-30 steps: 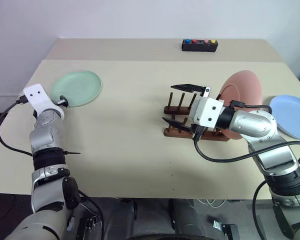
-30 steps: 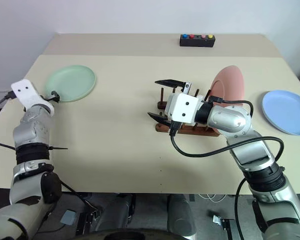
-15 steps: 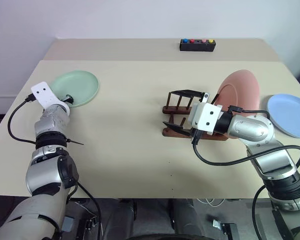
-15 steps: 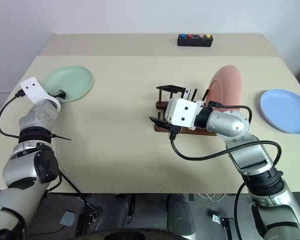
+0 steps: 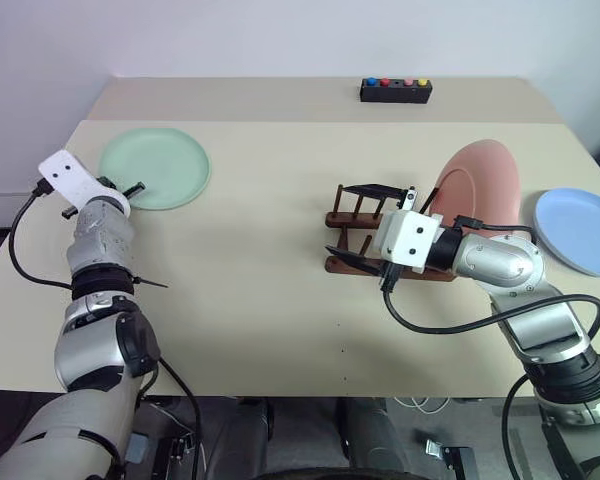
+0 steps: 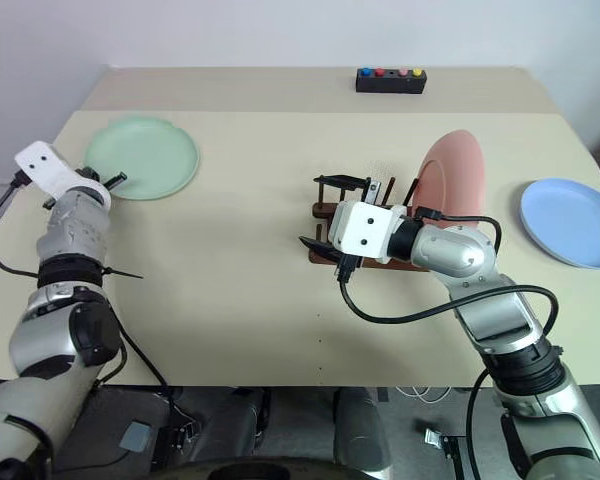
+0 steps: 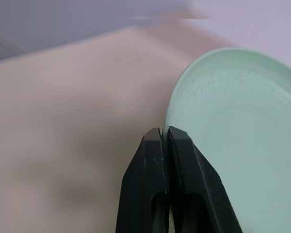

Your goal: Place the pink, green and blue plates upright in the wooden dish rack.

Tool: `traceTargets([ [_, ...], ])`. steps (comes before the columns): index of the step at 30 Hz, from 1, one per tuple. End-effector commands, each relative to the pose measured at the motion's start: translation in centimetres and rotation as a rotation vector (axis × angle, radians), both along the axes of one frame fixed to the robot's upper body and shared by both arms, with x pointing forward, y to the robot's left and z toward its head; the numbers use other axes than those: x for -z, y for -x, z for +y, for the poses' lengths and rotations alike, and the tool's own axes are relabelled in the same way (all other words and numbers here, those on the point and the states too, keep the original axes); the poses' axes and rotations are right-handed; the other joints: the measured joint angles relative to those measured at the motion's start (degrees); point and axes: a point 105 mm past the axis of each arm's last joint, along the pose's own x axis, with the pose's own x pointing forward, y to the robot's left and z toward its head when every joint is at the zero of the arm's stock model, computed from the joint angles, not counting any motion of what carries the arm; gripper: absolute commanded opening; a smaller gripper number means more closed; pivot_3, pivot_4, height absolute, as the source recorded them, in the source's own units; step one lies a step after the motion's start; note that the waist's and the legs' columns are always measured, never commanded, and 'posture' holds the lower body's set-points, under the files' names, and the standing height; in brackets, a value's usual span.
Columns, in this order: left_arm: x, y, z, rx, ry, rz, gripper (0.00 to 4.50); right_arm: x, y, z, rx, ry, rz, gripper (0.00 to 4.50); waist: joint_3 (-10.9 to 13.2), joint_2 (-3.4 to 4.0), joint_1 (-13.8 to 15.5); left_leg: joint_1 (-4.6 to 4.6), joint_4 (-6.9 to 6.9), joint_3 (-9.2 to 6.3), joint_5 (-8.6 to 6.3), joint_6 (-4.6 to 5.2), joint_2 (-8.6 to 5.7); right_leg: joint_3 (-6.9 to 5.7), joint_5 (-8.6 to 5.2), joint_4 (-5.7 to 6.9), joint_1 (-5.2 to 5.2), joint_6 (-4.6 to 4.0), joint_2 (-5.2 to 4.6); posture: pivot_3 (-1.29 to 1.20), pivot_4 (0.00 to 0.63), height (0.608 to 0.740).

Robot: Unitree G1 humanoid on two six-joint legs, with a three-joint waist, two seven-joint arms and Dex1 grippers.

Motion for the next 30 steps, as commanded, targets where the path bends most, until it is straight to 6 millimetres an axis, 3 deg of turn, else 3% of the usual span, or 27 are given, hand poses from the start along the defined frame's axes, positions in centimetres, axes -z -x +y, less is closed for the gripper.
traceTargets([
  [1, -6.3, 0.8, -2.9, 0.077, -0.131, -0.23, 0.02, -1.3, -0.5, 0.1, 0.019, 0.012, -0.097, 4.5, 0.0, -0.01, 0.0, -0.02, 0.03, -0.01, 0.01, -0.01, 0.0, -0.01, 0.0, 0.01, 0.0, 0.0, 0.0, 0.0, 0.15, 0.74],
  [3, -8.2, 1.6, -5.3, 0.127, -0.202, -0.308, 0.02, -1.7, -1.2, -0.1, 0.051, 0.042, -0.156, 4.5, 0.0, -0.01, -0.1, -0.01, 0.04, 0.0, 0.01, -0.02, -0.01, 0.01, 0.01, 0.0, 0.01, 0.02, 0.0, 0.0, 0.15, 0.74],
  [6, -11.7, 3.3, -11.0, 0.237, -0.336, -0.444, 0.02, -2.8, -2.2, -0.1, 0.098, 0.086, -0.285, 4.5, 0.0, -0.01, 0.0, -0.01, 0.02, 0.01, 0.02, -0.04, 0.0, 0.01, 0.01, 0.0, -0.01, 0.01, 0.0, 0.0, 0.15, 0.74],
  [8, -12.8, 4.3, -14.1, 0.28, -0.375, -0.492, 0.02, -3.7, -2.8, 0.1, 0.123, 0.103, -0.385, 4.5, 0.0, -0.01, 0.0, -0.02, 0.02, 0.01, 0.03, -0.05, -0.01, 0.01, 0.01, 0.0, -0.01, 0.01, 0.0, 0.0, 0.15, 0.74],
  [13, -14.1, 6.4, -19.7, 0.371, -0.437, -0.568, 0.02, -4.3, -3.7, 0.6, 0.152, 0.213, -0.582, 4.5, 0.0, -0.01, -0.3, 0.01, -0.02, 0.04, 0.03, -0.06, -0.01, 0.02, 0.01, -0.01, -0.02, 0.01, 0.0, 0.0, 0.15, 0.74],
  [19, -13.9, 7.7, -23.0, 0.471, -0.47, -0.571, 0.02, -4.5, -3.8, 1.0, 0.158, 0.242, -0.683, 4.5, 0.0, 0.01, -0.3, 0.01, -0.02, 0.06, 0.04, -0.06, -0.01, 0.04, 0.01, -0.01, -0.03, 0.01, 0.0, 0.0, 0.15, 0.74],
  [26, -13.7, 8.5, -24.7, 0.556, -0.468, -0.574, 0.02, -3.8, -4.8, 0.3, 0.201, 0.311, -0.704, 4.5, 0.0, 0.0, -0.1, 0.0, 0.02, 0.06, 0.04, -0.05, -0.02, 0.04, 0.01, -0.03, 0.0, 0.01, 0.01, 0.0, 0.15, 0.74],
  [29, -13.5, 8.6, -24.9, 0.573, -0.469, -0.565, 0.0, -3.6, -4.9, 0.2, 0.204, 0.314, -0.689, 3.67, 0.0, 0.0, -0.1, 0.0, 0.02, 0.06, 0.04, -0.05, -0.02, 0.04, 0.01, -0.03, 0.01, 0.0, 0.0, 0.0, 0.15, 0.74],
  [30, -13.5, 8.6, -25.0, 0.577, -0.469, -0.563, 0.0, -3.6, -4.9, 0.3, 0.204, 0.312, -0.688, 3.18, 0.0, 0.0, -0.2, 0.0, 0.02, 0.06, 0.04, -0.05, -0.02, 0.04, 0.01, -0.02, 0.01, 0.0, 0.01, 0.0, 0.15, 0.74],
])
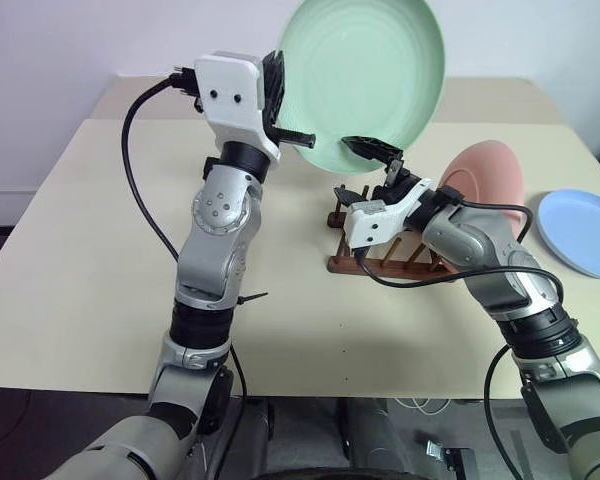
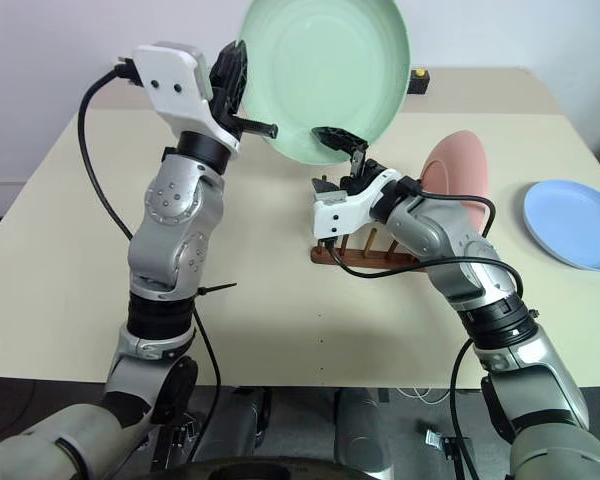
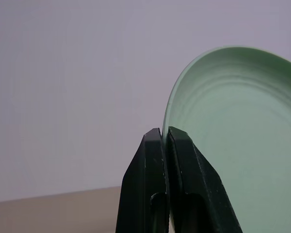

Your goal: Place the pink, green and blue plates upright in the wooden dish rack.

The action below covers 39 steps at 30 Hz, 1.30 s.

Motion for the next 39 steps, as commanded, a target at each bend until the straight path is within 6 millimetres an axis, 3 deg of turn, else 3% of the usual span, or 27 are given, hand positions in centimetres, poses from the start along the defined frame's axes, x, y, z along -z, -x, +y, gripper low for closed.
traceTargets([
  [1, -0.8, 1.0, -0.4, 0.022, -0.003, -0.04, 0.0, -1.4, 0.3, 0.4, -0.016, -0.014, -0.048, 2.64, 0.0, 0.0, -0.1, 0.01, -0.01, 0.0, 0.0, 0.0, 0.0, 0.0, 0.0, 0.0, 0.0, 0.0, 0.0, 0.0, 0.15, 0.74],
  [6, -0.5, 1.0, -0.4, 0.028, -0.001, -0.026, 0.0, -1.7, 0.5, 0.6, -0.021, -0.029, -0.057, 0.1, 0.0, 0.0, -0.2, 0.01, -0.02, 0.0, 0.0, 0.0, 0.0, 0.0, 0.0, 0.0, -0.01, 0.0, 0.0, 0.0, 0.15, 0.74],
  [8, -0.4, 0.9, -0.1, 0.029, 0.022, -0.015, 0.0, -1.6, 0.6, 0.6, -0.023, -0.026, -0.059, 0.04, 0.0, 0.0, -0.1, 0.01, -0.03, -0.01, 0.0, 0.0, 0.0, 0.0, 0.0, 0.01, -0.01, -0.01, 0.0, 0.0, 0.15, 0.74],
  [9, -0.4, 0.8, 0.1, 0.03, 0.041, -0.007, 0.61, -1.6, 0.6, 0.6, -0.024, -0.026, -0.059, 0.0, 0.0, 0.0, 0.1, 0.01, 0.0, 0.0, 0.0, 0.0, 0.0, 0.0, 0.0, -0.01, 0.02, 0.0, 0.0, 0.0, 0.15, 0.74],
  [11, -0.4, 0.7, 0.5, 0.03, 0.065, 0.0, 1.35, -1.6, 0.7, 0.6, -0.024, -0.019, -0.061, 0.0, 0.0, -0.01, 0.2, 0.0, 0.03, -0.01, 0.0, 0.0, -0.02, 0.0, 0.0, -0.03, 0.05, 0.0, 0.0, 0.0, 0.15, 0.74],
  [17, -1.5, 0.9, 1.8, 0.042, 0.19, -0.016, 4.47, -1.8, 0.7, 0.7, -0.029, -0.019, -0.08, 0.0, 0.0, 0.0, -0.1, 0.02, 0.01, -0.01, 0.0, 0.0, -0.01, 0.0, 0.0, -0.03, 0.04, 0.0, 0.0, 0.0, 0.15, 0.74],
  [24, -3.8, 1.0, 6.5, -0.094, 0.34, -0.118, 4.47, -2.8, 0.7, 0.5, -0.039, -0.072, -0.09, 0.0, 0.0, -0.01, -0.1, 0.02, 0.0, -0.01, 0.0, 0.0, -0.01, 0.0, 0.0, -0.03, 0.03, 0.0, 0.0, 0.0, 0.15, 0.74],
  [28, -4.0, 0.4, 10.5, -0.242, 0.301, -0.149, 4.47, -5.7, 1.7, 0.3, -0.128, -0.325, -0.012, 0.0, 0.0, 0.0, -0.2, 0.03, 0.0, -0.01, 0.0, 0.0, -0.01, 0.0, 0.0, -0.02, 0.03, 0.0, 0.0, 0.0, 0.15, 0.74],
  [30, -3.3, -0.3, 12.6, -0.334, 0.231, -0.139, 4.47, -7.3, 2.7, 0.2, -0.206, -0.467, 0.063, 0.0, 0.0, 0.0, -0.2, 0.03, 0.0, -0.02, 0.0, 0.0, -0.01, 0.0, 0.0, -0.01, 0.04, 0.0, 0.0, 0.0, 0.15, 0.74],
  [34, -1.5, -1.3, 14.3, -0.383, 0.138, -0.089, 4.47, -8.4, 4.5, 0.1, -0.327, -0.603, 0.224, 0.0, 0.0, 0.0, 0.0, 0.03, -0.01, -0.04, -0.01, 0.01, -0.01, 0.0, 0.0, -0.01, 0.04, 0.0, 0.0, 0.0, 0.15, 0.74],
  [36, 0.7, -2.1, 14.2, -0.361, 0.051, -0.028, 4.47, -8.9, 5.6, -0.3, -0.391, -0.72, 0.322, 0.0, 0.0, 0.0, 0.0, 0.03, -0.02, -0.06, -0.01, 0.02, -0.01, -0.02, 0.0, -0.01, 0.06, 0.0, 0.0, 0.0, 0.15, 0.74],
  [39, 4.5, -2.9, 12.5, -0.261, -0.068, 0.084, 4.47, -8.7, 6.9, -1.1, -0.446, -0.864, 0.487, 0.0, 0.0, 0.01, 0.1, 0.03, -0.01, -0.08, -0.01, 0.02, -0.01, -0.02, 0.0, 0.02, 0.07, 0.0, 0.0, 0.0, 0.15, 0.74],
])
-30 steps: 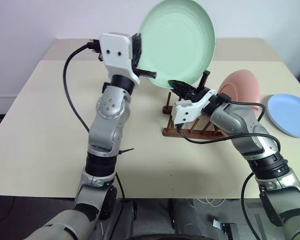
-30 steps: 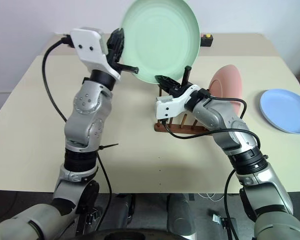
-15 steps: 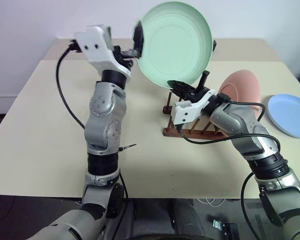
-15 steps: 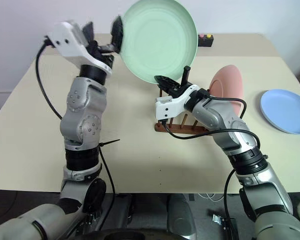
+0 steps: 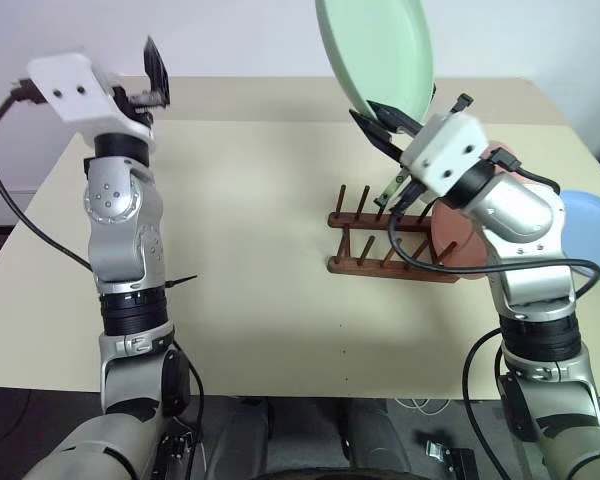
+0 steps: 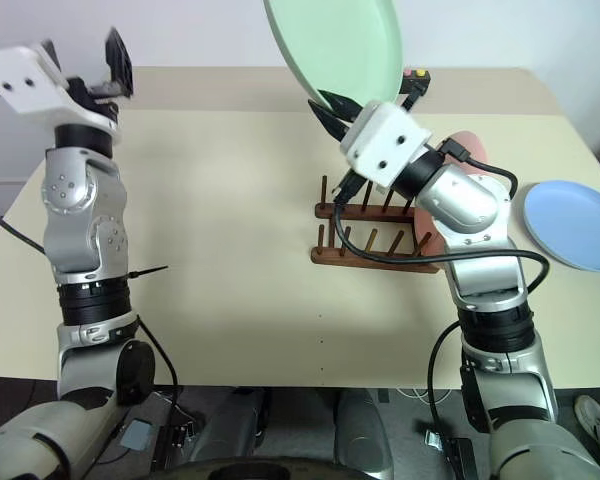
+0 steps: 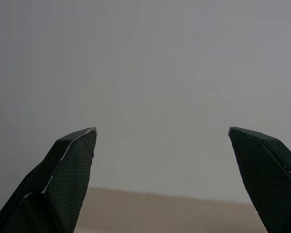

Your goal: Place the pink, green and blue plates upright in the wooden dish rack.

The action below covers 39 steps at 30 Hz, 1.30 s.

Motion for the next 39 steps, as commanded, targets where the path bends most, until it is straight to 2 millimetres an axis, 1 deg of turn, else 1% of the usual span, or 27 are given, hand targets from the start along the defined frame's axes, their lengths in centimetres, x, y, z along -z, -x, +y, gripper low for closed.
traceTargets([
  [1, 3.8, -0.2, -3.2, 0.163, -0.13, 0.104, 4.47, -0.2, 2.7, -1.2, -0.124, -0.153, 0.163, 0.0, 0.0, -0.02, 0.2, -0.02, 0.03, 0.0, 0.0, 0.0, 0.0, 0.0, 0.0, 0.01, 0.0, 0.0, 0.0, 0.0, 0.15, 0.74],
  [3, 6.6, 0.2, -4.7, 0.254, -0.16, 0.172, 4.47, 1.0, 3.8, -1.6, -0.163, -0.206, 0.284, 0.0, 0.0, -0.01, 0.1, 0.03, 0.01, -0.02, -0.03, 0.04, 0.0, -0.01, 0.0, -0.04, 0.08, -0.01, 0.0, 0.0, 0.15, 0.74],
  [6, 8.6, 0.9, -6.0, 0.35, -0.171, 0.218, 4.47, 1.5, 4.5, -2.2, -0.175, -0.283, 0.376, 0.0, 0.0, 0.04, -0.2, 0.0, 0.0, 0.01, -0.03, 0.05, 0.01, 0.01, 0.0, -0.01, 0.0, -0.02, 0.0, 0.0, 0.15, 0.74],
  [8, 10.0, 1.8, -7.4, 0.459, -0.179, 0.244, 4.47, 1.9, 4.8, -2.6, -0.172, -0.332, 0.429, 0.0, 0.0, 0.06, -0.2, 0.03, -0.04, 0.02, -0.03, 0.06, 0.04, 0.02, 0.01, 0.07, -0.07, -0.06, 0.0, 0.0, 0.15, 0.74],
  [11, 11.5, 3.2, -9.0, 0.61, -0.207, 0.284, 4.47, 2.3, 5.2, -3.3, -0.157, -0.39, 0.479, 0.0, -0.1, 0.12, -0.2, 0.06, -0.04, 0.05, -0.03, 0.06, 0.05, 0.02, 0.01, 0.02, 0.0, -0.07, 0.02, 0.0, 0.15, 0.74],
  [15, 12.8, 4.7, -10.3, 0.748, -0.246, 0.329, 4.47, 2.9, 5.3, -3.8, -0.136, -0.432, 0.531, 0.0, -0.1, 0.13, -0.1, 0.05, -0.02, 0.05, -0.03, 0.06, 0.05, 0.02, 0.0, 0.01, 0.01, -0.07, 0.02, 0.0, 0.15, 0.74],
  [19, 13.6, 6.2, -11.2, 0.856, -0.275, 0.365, 4.47, 3.5, 5.2, -4.3, -0.128, -0.481, 0.576, 0.0, -0.1, 0.13, 0.0, 0.05, -0.02, 0.05, -0.03, 0.06, 0.05, 0.02, 0.0, 0.0, 0.01, -0.08, 0.01, 0.0, 0.15, 0.74],
  [24, 14.5, 7.0, -11.7, 0.891, -0.293, 0.402, 4.47, 4.0, 4.9, -4.7, -0.119, -0.526, 0.613, 0.0, -0.1, 0.13, 0.0, 0.05, -0.03, 0.05, -0.04, 0.06, 0.06, 0.02, -0.07, -0.01, 0.0, -0.21, 0.02, 0.0, 0.15, 0.74],
  [33, 14.6, 7.6, -12.3, 0.94, -0.288, 0.41, 4.47, 4.8, 4.7, -5.2, -0.101, -0.588, 0.664, 0.0, -0.1, 0.13, 0.0, 0.04, -0.03, 0.05, -0.04, 0.07, 0.06, 0.02, -0.08, -0.02, 0.01, -0.23, 0.02, 0.0, 0.15, 0.74],
  [39, 14.5, 8.6, -12.7, 1.006, -0.291, 0.411, 4.47, 5.1, 4.5, -5.8, -0.081, -0.625, 0.678, 0.0, -0.1, 0.13, 0.0, 0.04, -0.04, 0.04, -0.04, 0.07, 0.06, 0.02, -0.1, -0.05, 0.0, -0.24, 0.02, 0.0, 0.15, 0.74],
])
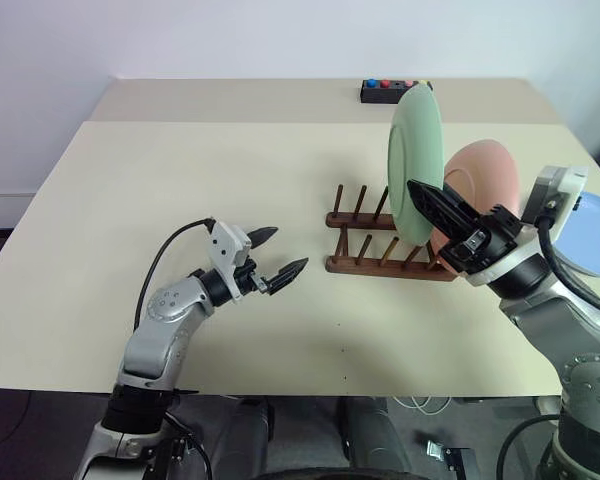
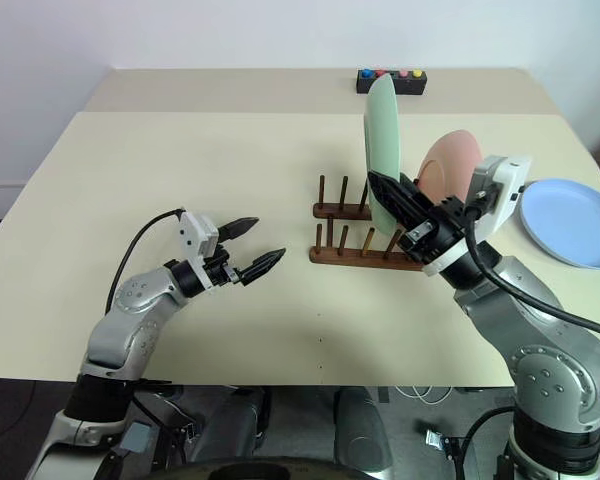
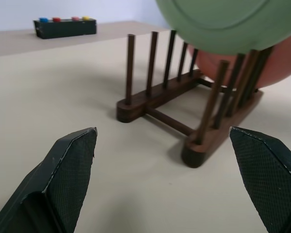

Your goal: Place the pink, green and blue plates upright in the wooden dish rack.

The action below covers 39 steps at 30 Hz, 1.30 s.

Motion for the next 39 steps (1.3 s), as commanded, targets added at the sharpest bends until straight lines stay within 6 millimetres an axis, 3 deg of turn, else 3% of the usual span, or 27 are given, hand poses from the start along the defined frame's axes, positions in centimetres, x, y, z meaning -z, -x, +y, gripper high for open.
traceTargets([
  [1, -1.0, 1.0, -0.7, 0.062, 0.003, -0.035, 4.47, -0.8, 0.3, -0.6, 0.017, -0.027, -0.035, 0.0, 0.0, 0.0, 0.0, 0.0, 0.0, 0.0, 0.0, 0.0, 0.0, 0.0, 0.0, 0.0, 0.0, 0.0, 0.0, 0.0, 0.15, 0.74],
  [13, -0.5, 2.2, -1.4, 0.141, -0.031, -0.007, 4.47, -0.5, -0.1, -1.1, 0.036, -0.061, 0.002, 0.0, 0.0, 0.0, 0.0, 0.0, -0.01, 0.0, 0.0, 0.01, 0.01, 0.0, -0.02, -0.03, 0.0, -0.03, 0.0, 0.0, 0.15, 0.74],
  [16, -0.4, 2.2, -1.5, 0.145, -0.033, -0.006, 4.5, -0.5, -0.2, -1.2, 0.039, -0.065, 0.004, 1.09, 0.0, 0.0, 0.0, -0.01, -0.01, 0.0, 0.0, 0.01, 0.01, 0.0, -0.02, -0.04, 0.0, -0.03, 0.0, 0.0, 0.15, 0.74],
  [22, -0.3, 2.3, -1.7, 0.153, -0.036, -0.006, 4.5, -0.4, -0.2, -1.4, 0.062, -0.046, 0.002, 4.14, 0.0, 0.01, 0.0, -0.01, -0.02, 0.0, 0.0, 0.01, 0.01, 0.0, -0.02, -0.05, -0.01, -0.04, 0.0, 0.0, 0.15, 0.74],
  [23, -0.3, 2.3, -1.7, 0.155, -0.036, -0.006, 4.5, -0.4, -0.2, -1.4, 0.064, -0.034, -0.002, 4.46, 0.0, 0.01, 0.0, -0.01, -0.02, 0.0, 0.0, 0.01, 0.01, 0.0, -0.02, -0.05, -0.01, -0.04, 0.0, 0.0, 0.15, 0.74],
  [31, -0.2, 2.2, -1.9, 0.163, -0.036, -0.006, 4.5, -0.7, 0.0, -1.0, 0.057, 0.12, -0.054, 4.46, 0.0, 0.03, 0.1, -0.04, -0.03, 0.01, -0.01, 0.01, 0.02, 0.0, -0.03, -0.11, -0.01, -0.05, 0.0, 0.0, 0.15, 0.74],
  [39, -0.1, 2.3, -2.1, 0.169, -0.036, -0.005, 4.5, -2.6, 0.2, -1.2, 0.073, 0.244, -0.162, 4.46, 0.0, 0.04, 0.0, -0.09, -0.05, 0.03, -0.01, 0.01, 0.02, 0.0, -0.03, -0.25, -0.01, -0.06, 0.0, 0.0, 0.15, 0.74],
])
